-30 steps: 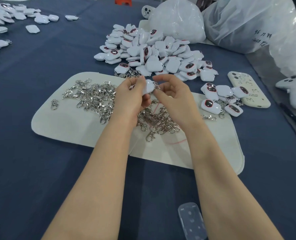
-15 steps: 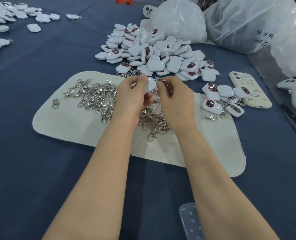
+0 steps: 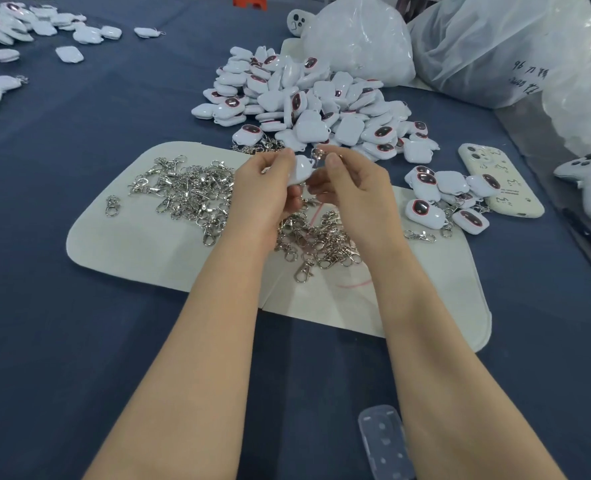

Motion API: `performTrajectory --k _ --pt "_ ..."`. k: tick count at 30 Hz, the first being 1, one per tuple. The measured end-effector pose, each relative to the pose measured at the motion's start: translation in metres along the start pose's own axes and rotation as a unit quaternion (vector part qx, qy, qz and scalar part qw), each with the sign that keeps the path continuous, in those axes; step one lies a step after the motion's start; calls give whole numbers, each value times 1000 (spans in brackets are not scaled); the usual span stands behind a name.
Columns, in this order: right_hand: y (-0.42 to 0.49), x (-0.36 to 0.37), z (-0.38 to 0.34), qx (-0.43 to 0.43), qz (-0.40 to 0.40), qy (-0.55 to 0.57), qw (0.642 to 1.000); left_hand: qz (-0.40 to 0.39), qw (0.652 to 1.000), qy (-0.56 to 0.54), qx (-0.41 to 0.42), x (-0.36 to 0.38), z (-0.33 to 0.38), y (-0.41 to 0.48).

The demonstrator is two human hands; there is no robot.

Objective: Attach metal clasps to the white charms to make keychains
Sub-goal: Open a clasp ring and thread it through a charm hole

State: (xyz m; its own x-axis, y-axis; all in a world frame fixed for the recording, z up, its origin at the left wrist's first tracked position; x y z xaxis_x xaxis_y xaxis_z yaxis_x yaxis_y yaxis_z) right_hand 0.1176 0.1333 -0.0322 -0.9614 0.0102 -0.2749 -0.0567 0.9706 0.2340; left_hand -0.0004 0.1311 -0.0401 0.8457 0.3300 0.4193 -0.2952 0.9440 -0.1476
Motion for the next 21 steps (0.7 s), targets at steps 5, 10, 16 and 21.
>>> performTrajectory --k 5,10,16,21 --pt "1 -2 -2 51 29 99 993 -23 999 -20 -37 2 -1 -1" --pt "2 -6 -2 75 -15 158 985 -17 1000 13 -3 3 -1 -2" --pt "2 -14 -3 46 0 20 999 -8 986 145 85 4 -2 -2" --pt "2 -16 -4 17 -4 -92 996 23 996 70 58 2 -4 2"
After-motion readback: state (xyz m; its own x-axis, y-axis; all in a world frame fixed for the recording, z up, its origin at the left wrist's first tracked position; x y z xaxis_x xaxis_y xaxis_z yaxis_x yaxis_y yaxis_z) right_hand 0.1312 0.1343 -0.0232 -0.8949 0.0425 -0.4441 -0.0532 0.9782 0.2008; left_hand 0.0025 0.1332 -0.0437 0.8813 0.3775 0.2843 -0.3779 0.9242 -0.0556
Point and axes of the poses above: each hand's wrist, its own y-axis towards the middle knuckle, its own x-axis out of the palm, z = x × y, the point moved 2 cm from there along y, towards the middle knuckle, and after that the axes turned 8 degrees about -y, right-handed, at the moved point
